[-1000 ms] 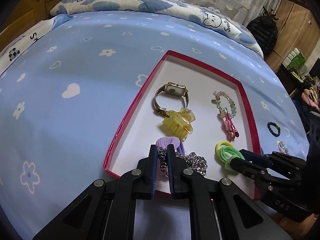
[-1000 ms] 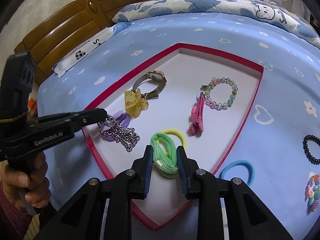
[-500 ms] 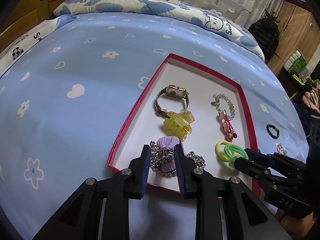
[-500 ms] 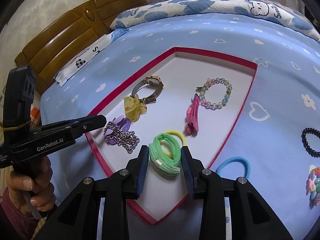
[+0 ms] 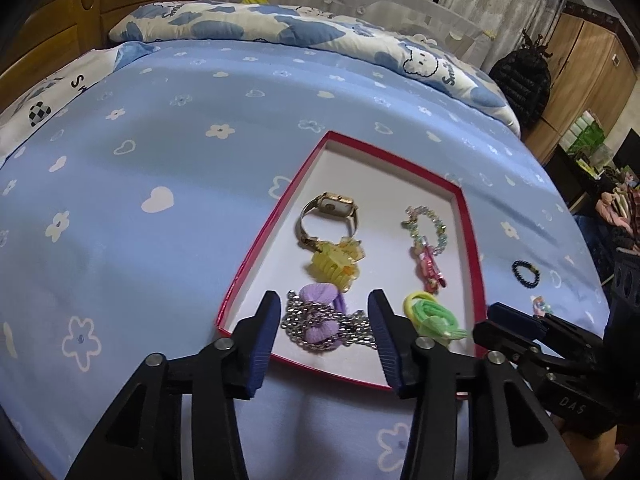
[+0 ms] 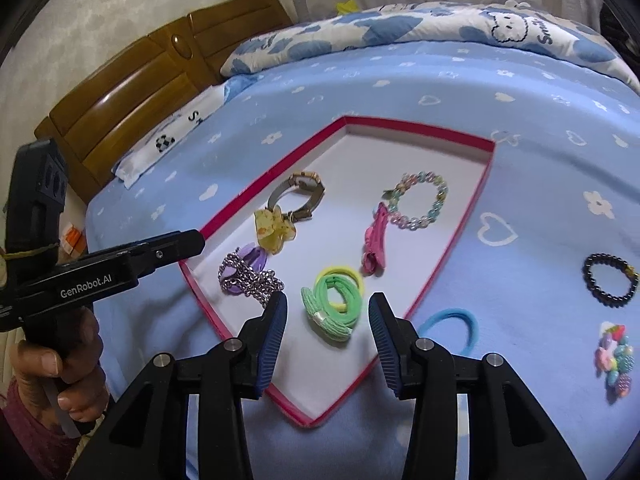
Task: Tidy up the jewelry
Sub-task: 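Lower the chain and green hair tie into the tray and open both grippers, then move both open grippers toward the pastel beaded charm and black bead bracelet, then grasp the pastel beaded charm with the left gripper while the right gripper grasps the black bead bracelet, then carry the beaded charm and black bracelet over the red tray, then lower the charm and bracelet into the tray and open both grippers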
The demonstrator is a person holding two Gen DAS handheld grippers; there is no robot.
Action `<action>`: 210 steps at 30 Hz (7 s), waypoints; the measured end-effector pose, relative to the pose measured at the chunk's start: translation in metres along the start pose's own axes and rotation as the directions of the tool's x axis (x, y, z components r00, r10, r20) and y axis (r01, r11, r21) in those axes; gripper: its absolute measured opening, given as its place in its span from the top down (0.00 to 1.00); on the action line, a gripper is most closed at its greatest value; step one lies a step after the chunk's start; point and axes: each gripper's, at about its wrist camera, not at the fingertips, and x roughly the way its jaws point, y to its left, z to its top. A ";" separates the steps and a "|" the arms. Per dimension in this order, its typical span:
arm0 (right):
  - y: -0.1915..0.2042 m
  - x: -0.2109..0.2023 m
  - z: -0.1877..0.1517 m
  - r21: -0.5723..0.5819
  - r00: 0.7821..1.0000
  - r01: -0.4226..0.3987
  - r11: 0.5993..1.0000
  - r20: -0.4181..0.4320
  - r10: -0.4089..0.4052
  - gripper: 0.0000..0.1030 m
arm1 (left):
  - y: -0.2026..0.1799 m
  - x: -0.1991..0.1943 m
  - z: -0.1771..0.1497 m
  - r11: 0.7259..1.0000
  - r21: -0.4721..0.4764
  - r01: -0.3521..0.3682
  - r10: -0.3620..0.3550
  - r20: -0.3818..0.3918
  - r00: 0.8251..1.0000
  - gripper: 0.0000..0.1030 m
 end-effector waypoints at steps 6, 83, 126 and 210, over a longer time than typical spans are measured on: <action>-0.023 -0.039 -0.009 0.068 0.997 0.028 0.997 0.072 -0.033 0.51 | -0.016 -0.012 -0.001 0.999 0.025 0.031 -0.032 0.017 0.999 0.45; -0.253 -0.092 -0.023 0.437 0.973 0.159 0.885 0.083 -0.216 0.51 | -0.253 0.171 0.002 0.891 0.346 0.294 -0.201 -0.279 0.939 0.90; -0.074 -0.107 0.007 0.186 0.968 0.069 0.980 0.226 -0.111 0.93 | -0.057 -0.045 -0.008 0.980 0.115 0.163 -0.169 0.044 0.985 0.90; -0.017 0.016 0.012 0.085 1.000 0.001 0.996 0.003 -0.002 0.65 | -0.005 0.019 0.000 0.999 0.038 0.007 -0.005 -0.040 0.999 0.67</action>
